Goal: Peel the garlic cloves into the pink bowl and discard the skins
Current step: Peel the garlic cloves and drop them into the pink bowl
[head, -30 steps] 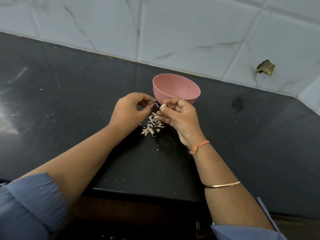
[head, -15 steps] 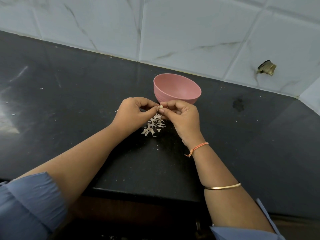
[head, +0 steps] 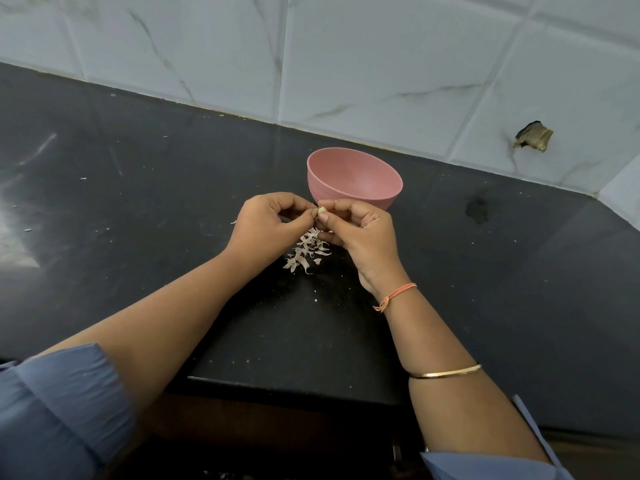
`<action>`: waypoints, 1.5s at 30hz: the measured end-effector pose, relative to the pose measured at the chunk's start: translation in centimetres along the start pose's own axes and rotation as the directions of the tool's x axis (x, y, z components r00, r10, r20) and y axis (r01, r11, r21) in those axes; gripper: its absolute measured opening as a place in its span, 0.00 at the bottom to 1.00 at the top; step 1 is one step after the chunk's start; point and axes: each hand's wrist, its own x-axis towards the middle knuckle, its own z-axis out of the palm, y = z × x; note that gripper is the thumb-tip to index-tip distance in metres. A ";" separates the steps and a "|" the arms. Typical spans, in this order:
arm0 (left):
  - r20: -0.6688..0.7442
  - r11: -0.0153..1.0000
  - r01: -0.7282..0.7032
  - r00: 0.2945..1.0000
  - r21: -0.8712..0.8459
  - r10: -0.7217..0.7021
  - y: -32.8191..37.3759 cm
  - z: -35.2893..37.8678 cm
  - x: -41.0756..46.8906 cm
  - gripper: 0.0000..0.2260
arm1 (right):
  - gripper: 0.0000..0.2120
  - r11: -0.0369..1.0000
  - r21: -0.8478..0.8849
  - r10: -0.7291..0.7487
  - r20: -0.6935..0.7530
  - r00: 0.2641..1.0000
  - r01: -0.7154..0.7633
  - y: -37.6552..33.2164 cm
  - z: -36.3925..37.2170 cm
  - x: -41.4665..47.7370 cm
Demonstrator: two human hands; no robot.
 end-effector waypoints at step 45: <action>-0.060 0.997 0.042 0.997 -0.061 -0.046 0.4 -0.1 -0.1 0.03 | 0.06 0.997 0.080 0.023 -0.008 1.000 -0.022 -0.4 0.0 -0.1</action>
